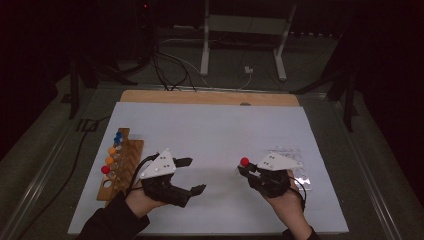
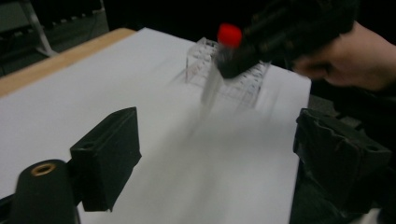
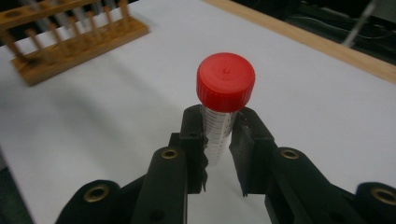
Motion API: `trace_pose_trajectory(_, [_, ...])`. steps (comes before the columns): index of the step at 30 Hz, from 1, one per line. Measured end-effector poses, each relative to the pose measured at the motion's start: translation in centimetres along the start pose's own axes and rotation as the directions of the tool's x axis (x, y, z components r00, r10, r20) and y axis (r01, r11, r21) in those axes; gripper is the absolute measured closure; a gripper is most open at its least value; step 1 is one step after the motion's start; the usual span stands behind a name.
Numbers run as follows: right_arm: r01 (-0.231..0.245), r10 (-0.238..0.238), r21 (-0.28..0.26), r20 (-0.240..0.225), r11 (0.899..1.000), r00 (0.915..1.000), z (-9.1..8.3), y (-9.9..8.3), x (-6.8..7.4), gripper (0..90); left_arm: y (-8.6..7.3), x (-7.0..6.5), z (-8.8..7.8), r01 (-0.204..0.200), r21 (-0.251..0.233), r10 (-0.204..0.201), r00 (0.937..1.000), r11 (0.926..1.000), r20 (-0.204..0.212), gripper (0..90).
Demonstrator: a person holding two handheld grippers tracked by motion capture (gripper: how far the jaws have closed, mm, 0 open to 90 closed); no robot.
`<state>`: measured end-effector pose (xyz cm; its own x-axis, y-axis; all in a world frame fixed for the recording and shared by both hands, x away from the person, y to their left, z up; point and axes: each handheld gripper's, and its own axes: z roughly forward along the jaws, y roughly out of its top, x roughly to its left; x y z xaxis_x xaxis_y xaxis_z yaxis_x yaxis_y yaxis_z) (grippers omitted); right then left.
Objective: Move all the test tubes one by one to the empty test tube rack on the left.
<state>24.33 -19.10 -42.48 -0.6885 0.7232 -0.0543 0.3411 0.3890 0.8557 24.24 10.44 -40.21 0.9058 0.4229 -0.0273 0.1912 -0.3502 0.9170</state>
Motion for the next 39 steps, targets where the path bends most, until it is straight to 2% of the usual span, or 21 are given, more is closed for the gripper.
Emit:
trace_pose_trajectory(2, [0.007, -0.007, 0.005, -0.018, 1.000, 0.9998, 0.3, 0.0, 0.5, 75.4, 0.7, -0.1, 0.7, -0.015, -0.005, 0.015, 0.9999, 0.9999, 0.008, 17.1])
trace_pose_trajectory(6, [0.017, -0.016, 0.014, -0.039, 1.000, 0.9991, 0.8, 0.0, 1.0, 75.4, 1.8, -0.3, 2.2, -0.045, -0.017, 0.046, 0.9985, 0.9988, 0.030, 26.7])
trace_pose_trajectory(8, [0.025, -0.024, 0.016, -0.043, 1.000, 0.9988, 0.9, 0.0, 1.2, 75.3, 2.2, -0.3, 3.0, -0.047, -0.018, 0.048, 0.9982, 0.9987, 0.036, 29.7])
trace_pose_trajectory(13, [0.031, -0.029, 0.017, -0.060, 0.999, 0.9978, 1.0, 0.1, 1.5, 75.4, 2.9, -0.2, 5.0, -0.067, -0.007, 0.068, 0.9973, 0.9977, 0.030, 35.3])
trace_pose_trajectory(19, [0.030, -0.028, 0.018, -0.069, 0.999, 0.9972, 1.0, 0.2, 1.6, 75.4, 3.3, -0.5, 6.9, -0.086, 0.005, 0.085, 0.9951, 0.9963, 0.051, 42.7])
trace_pose_trajectory(24, [0.030, -0.029, 0.012, -0.069, 0.999, 0.9972, 0.9, 0.2, 1.6, 75.4, 3.4, -0.8, 7.7, -0.122, 0.031, 0.120, 0.9910, 0.9920, 0.059, 55.4])
trace_pose_trajectory(28, [0.031, -0.030, 0.006, -0.068, 1.000, 0.9972, 0.7, 0.3, 1.6, 75.3, 3.4, -0.6, 7.9, -0.133, 0.044, 0.130, 0.9892, 0.9901, 0.067, 69.8])
trace_pose_trajectory(33, [0.033, -0.033, 0.001, -0.073, 0.999, 0.9968, 0.8, 0.2, 1.6, 75.0, 3.5, -0.5, 7.7, -0.140, 0.044, 0.137, 0.9883, 0.9891, 0.067, 71.6])
trace_pose_trajectory(34, [0.031, -0.031, -0.006, -0.076, 1.000, 0.9966, 0.7, 0.3, 1.5, 73.6, 3.5, -0.4, 7.5, -0.142, 0.041, 0.139, 0.9883, 0.9890, 0.062, 71.7])
trace_pose_trajectory(35, [0.031, -0.032, -0.013, -0.082, 0.999, 0.9961, 0.7, 0.3, 1.5, 64.8, 3.6, -0.3, 7.3, -0.144, 0.034, 0.142, 0.9883, 0.9889, 0.055, 71.8])
trace_pose_trajectory(39, [0.019, -0.022, -0.038, -0.067, 0.999, 0.9975, 0.3, 0.3, 1.1, 47.9, 4.1, 0.2, 6.1, -0.133, 0.028, 0.133, 0.9910, 0.9907, 0.018, 71.9])
